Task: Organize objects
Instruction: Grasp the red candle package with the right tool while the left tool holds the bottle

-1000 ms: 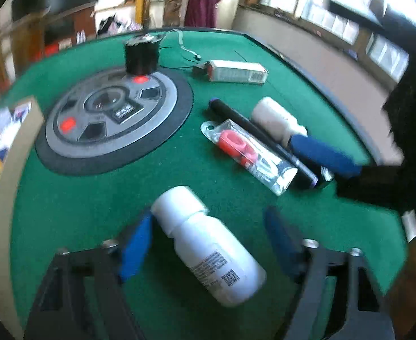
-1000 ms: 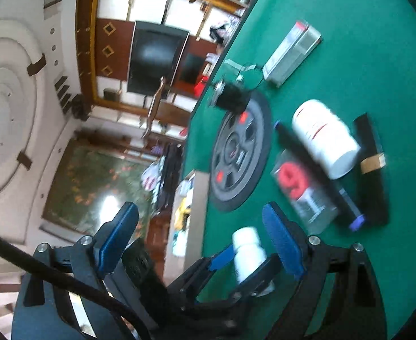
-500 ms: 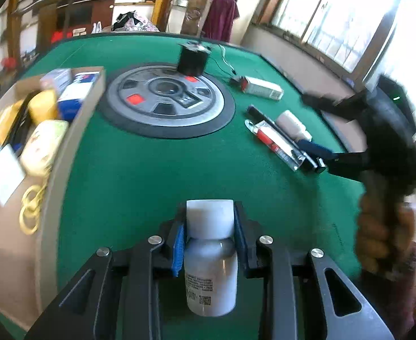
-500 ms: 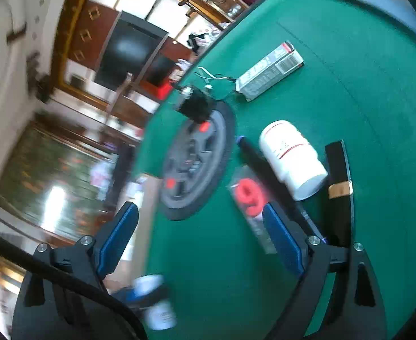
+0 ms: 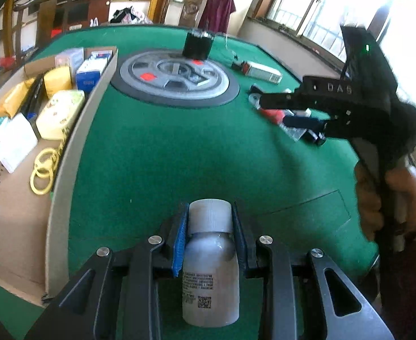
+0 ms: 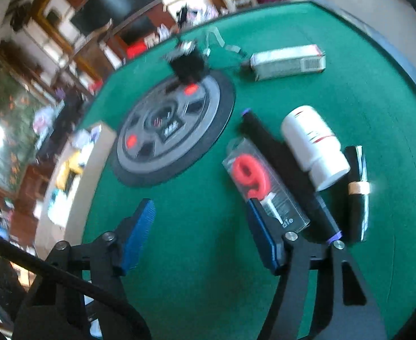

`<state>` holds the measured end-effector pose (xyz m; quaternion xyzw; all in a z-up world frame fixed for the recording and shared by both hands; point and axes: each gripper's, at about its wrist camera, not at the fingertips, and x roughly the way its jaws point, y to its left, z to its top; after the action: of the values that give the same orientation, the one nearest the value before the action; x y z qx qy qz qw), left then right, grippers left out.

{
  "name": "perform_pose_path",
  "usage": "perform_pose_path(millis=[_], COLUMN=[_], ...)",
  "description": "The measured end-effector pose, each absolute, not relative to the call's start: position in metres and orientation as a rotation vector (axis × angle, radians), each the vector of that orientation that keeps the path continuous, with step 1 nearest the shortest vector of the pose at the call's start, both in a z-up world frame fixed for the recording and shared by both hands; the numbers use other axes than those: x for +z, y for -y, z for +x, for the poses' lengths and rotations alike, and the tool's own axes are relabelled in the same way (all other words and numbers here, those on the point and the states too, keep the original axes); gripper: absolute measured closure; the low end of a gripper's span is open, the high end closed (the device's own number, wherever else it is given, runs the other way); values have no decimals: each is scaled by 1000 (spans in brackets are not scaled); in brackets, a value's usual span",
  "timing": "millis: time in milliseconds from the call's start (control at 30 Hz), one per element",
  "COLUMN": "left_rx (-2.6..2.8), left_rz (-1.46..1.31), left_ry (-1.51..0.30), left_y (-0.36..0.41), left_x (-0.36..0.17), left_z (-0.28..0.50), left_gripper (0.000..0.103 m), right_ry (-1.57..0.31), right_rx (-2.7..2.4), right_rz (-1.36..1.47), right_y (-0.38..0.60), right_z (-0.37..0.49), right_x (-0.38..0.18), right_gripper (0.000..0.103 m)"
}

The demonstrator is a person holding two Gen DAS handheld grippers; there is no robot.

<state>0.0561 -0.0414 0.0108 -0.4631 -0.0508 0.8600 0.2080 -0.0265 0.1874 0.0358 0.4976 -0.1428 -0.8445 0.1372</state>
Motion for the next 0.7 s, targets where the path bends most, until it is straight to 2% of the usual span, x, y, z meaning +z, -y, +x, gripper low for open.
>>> perform_pose_path(millis=[133,267,367,433,467,567,700], left_rx=[2394,2395,2386,2391,2394,2391,2380], left_rz=[-1270,-1267,-1268,-1269,-1270,-1270,-1267], left_ry=[158,168,191,177,173,186,221], left_y=[42,43,45,45,45,47,50], left_x=[10,11,11,11,11,11,9], left_z=[59,60,59,58,58,58,57], left_gripper=[78,78,77,77,77,77,77], right_ry=[330,235,94,25,-14,-166,-189], right_rx=[-2530,-2491,-2523,-2523,-2513,-2493,-2563], right_rz=[1411,1554,1569,1574,1579,1598,1536], right_y=[-192,-193,-184,-177,-172,-156,-156], right_z=[-31,-50,-50,-45,-43,-36,-38], right_x=[54,41,38,39,39,42,54], right_gripper=[37,37,36,37,42,48,48])
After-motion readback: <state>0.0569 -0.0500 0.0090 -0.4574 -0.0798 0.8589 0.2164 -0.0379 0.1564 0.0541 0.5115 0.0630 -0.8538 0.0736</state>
